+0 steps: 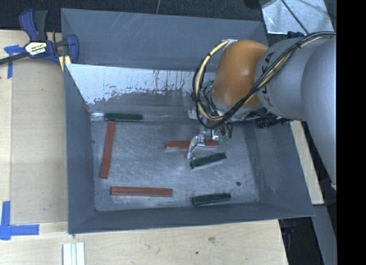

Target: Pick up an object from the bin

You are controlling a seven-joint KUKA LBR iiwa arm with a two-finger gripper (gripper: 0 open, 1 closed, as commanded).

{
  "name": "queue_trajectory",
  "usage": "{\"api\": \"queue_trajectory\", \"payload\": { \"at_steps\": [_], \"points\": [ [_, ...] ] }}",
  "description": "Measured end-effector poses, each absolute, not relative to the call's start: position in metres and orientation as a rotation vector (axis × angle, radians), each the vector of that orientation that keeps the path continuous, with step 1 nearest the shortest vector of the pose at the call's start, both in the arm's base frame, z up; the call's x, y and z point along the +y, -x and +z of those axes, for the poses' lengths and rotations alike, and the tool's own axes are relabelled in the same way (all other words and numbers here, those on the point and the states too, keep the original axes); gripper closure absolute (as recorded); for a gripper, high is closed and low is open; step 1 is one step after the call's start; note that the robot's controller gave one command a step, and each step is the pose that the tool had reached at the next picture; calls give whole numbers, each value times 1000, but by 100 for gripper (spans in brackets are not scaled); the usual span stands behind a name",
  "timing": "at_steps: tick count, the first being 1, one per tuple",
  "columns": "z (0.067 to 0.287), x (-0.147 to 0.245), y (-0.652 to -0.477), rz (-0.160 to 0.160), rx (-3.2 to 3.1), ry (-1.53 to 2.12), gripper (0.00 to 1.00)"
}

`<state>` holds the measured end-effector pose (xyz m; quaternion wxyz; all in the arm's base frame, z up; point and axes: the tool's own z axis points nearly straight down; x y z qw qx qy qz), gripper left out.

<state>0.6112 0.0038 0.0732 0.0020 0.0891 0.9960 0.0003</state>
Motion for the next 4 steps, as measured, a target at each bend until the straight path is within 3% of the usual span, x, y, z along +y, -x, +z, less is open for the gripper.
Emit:
{"api": "queue_trajectory", "payload": {
  "at_steps": [1,3,4],
  "points": [
    [82,4,-612,1,3122,-286,100],
    [85,4,-610,1,3127,-286,100],
    [103,4,-609,0,3136,-287,100]
  ]
}}
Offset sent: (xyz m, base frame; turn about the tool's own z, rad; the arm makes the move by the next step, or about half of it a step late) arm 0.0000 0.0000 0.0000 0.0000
